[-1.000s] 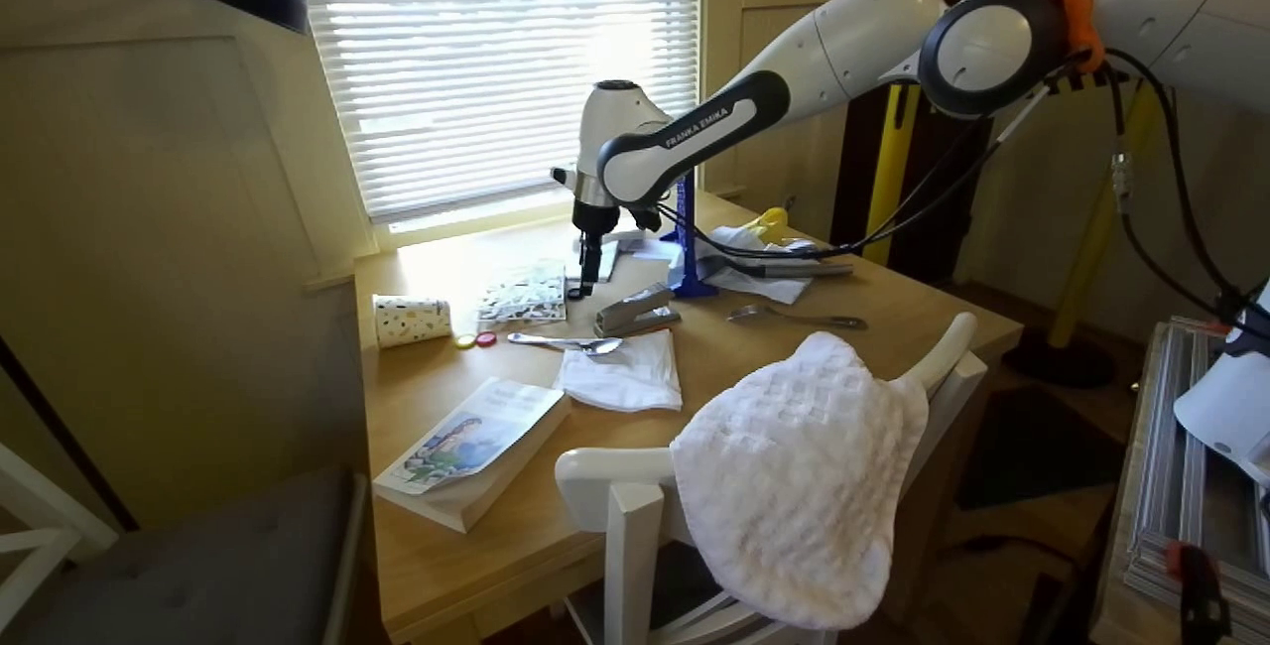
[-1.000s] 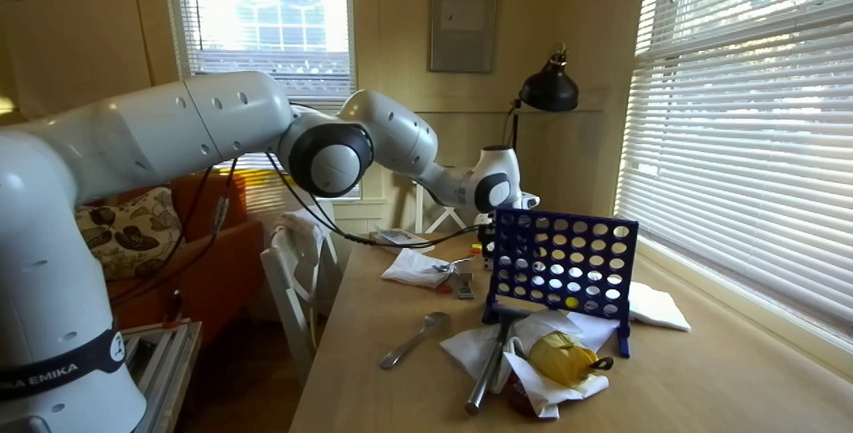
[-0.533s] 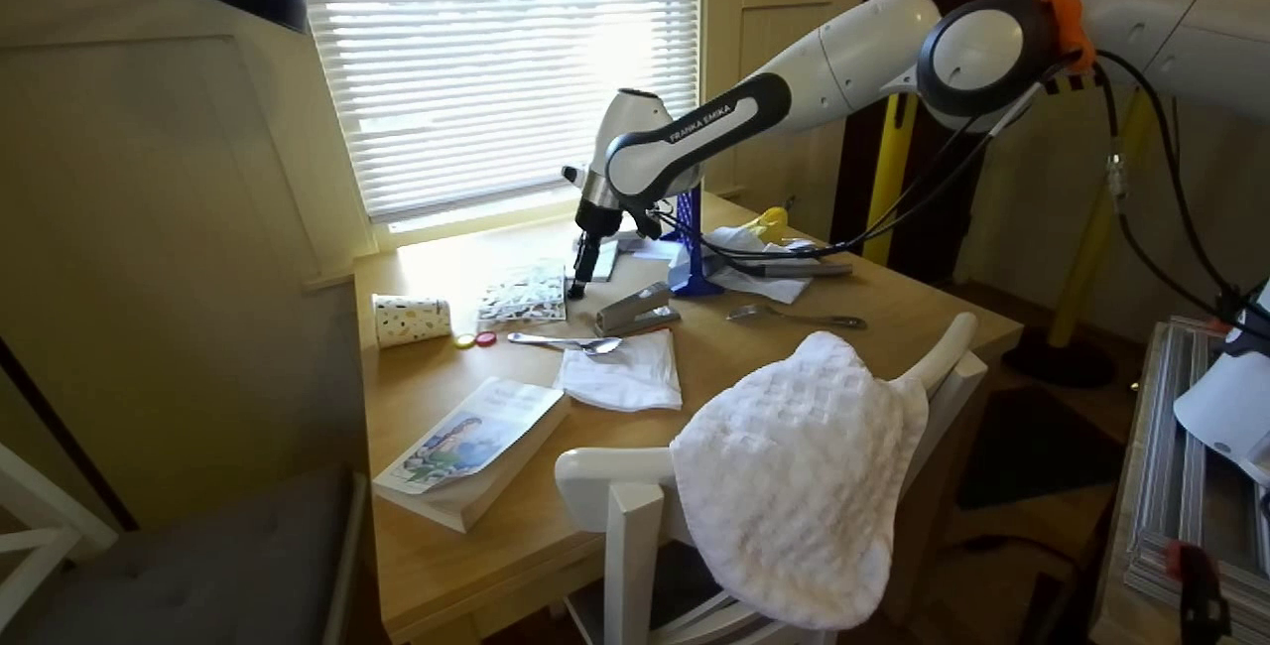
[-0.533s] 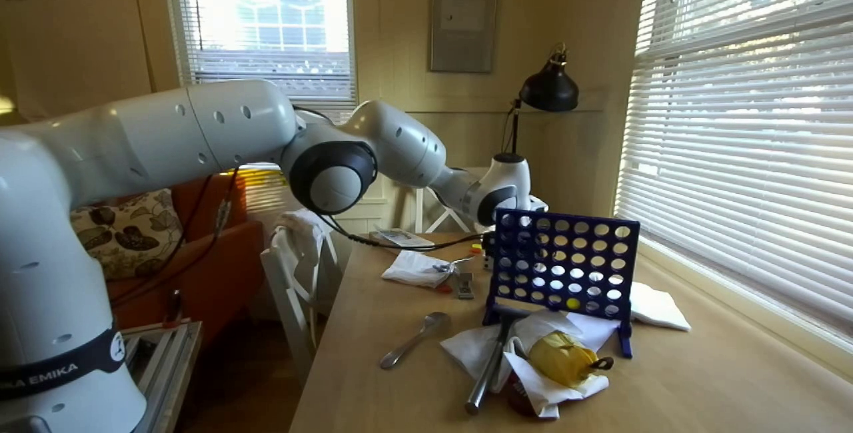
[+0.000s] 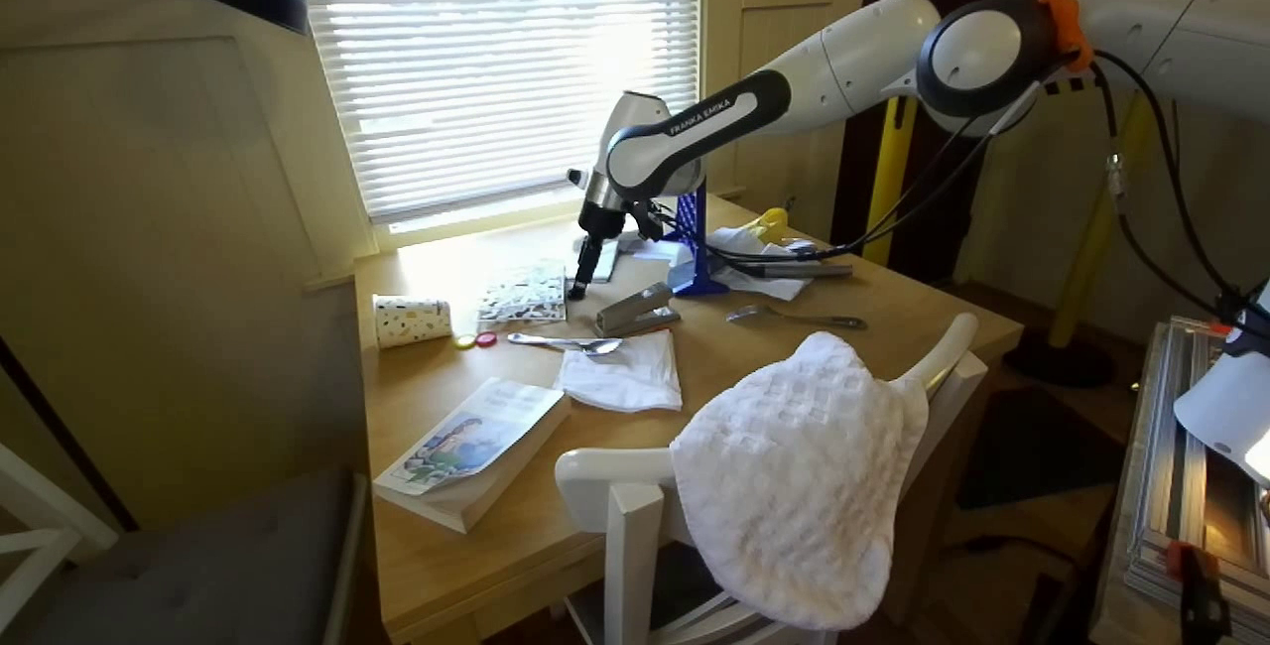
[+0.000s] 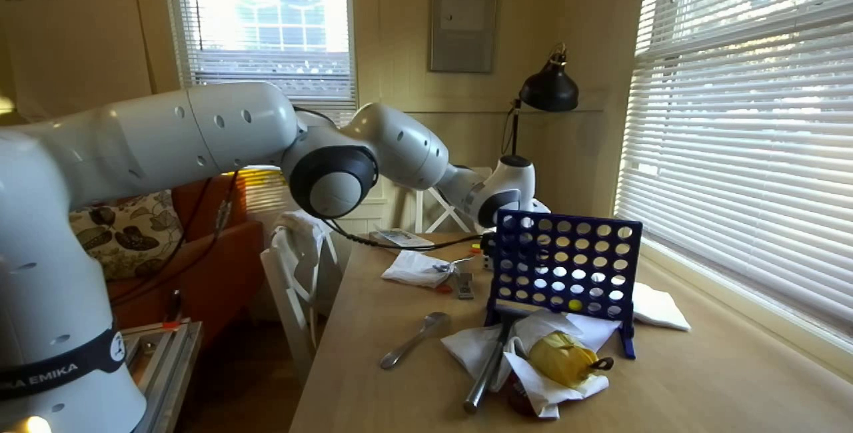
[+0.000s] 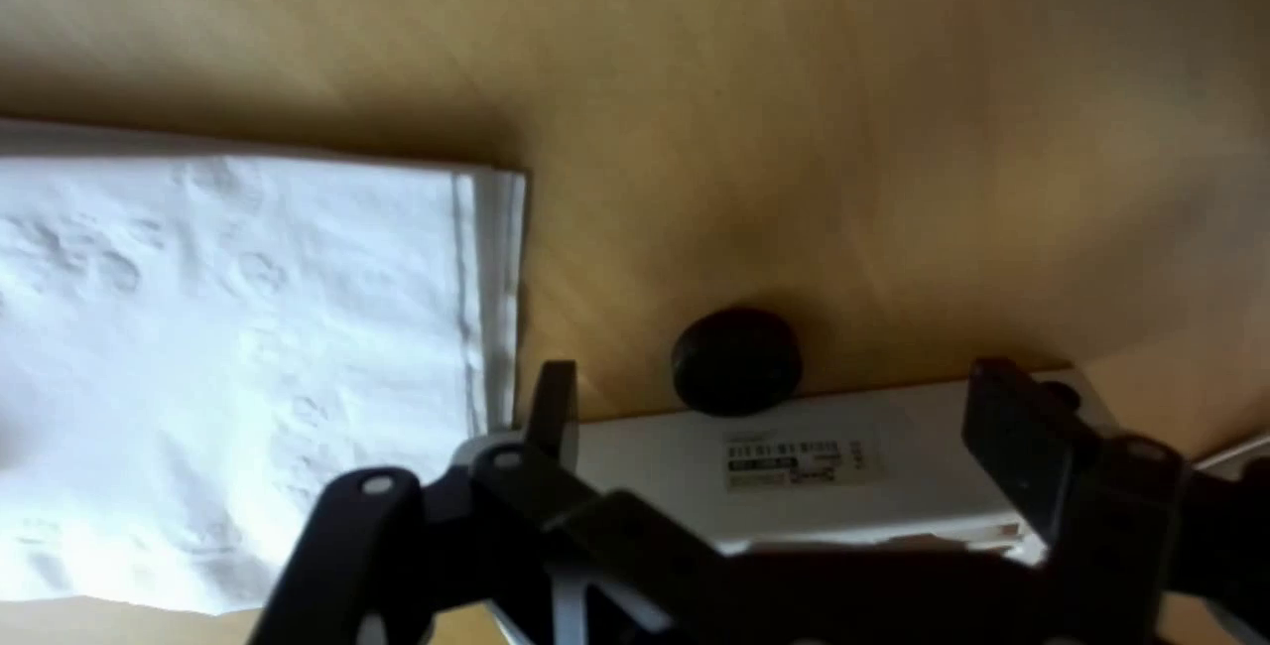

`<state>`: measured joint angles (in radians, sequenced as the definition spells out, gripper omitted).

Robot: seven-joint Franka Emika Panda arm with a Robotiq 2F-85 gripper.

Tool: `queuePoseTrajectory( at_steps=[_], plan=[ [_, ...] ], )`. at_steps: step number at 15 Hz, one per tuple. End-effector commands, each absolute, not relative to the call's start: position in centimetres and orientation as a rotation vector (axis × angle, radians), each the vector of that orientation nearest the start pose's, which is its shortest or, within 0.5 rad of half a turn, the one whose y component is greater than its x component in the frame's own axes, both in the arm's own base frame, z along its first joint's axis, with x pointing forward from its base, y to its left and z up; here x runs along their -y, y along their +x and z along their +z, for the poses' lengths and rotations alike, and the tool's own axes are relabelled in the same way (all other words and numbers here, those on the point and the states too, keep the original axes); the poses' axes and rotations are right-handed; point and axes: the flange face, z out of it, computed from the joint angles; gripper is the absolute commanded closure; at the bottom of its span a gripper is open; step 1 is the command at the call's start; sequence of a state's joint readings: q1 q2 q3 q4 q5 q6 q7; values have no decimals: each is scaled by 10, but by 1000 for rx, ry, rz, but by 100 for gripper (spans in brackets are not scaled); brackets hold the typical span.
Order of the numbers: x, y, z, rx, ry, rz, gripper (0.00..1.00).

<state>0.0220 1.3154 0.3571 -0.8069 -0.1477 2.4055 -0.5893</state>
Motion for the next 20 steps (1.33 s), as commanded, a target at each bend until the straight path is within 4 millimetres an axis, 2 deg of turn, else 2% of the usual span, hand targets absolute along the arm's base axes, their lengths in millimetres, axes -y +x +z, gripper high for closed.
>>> queuePoseTrajectory(
  at_steps=[1, 5, 7, 8, 11, 18, 20],
  plan=[
    [-163, 802, 143, 1037, -2808, -452, 0],
    [-167, 803, 143, 1100, -2815, -507, 0],
    [-171, 804, 145, 1074, -2831, -495, 0],
    [-166, 801, 145, 1092, -2812, -482, 0],
    [-168, 803, 146, 1120, -2826, -517, 0],
    [-162, 805, 135, 1207, -2732, -575, 0],
    [-160, 806, 131, 1239, -2702, -594, 4]
  ],
)
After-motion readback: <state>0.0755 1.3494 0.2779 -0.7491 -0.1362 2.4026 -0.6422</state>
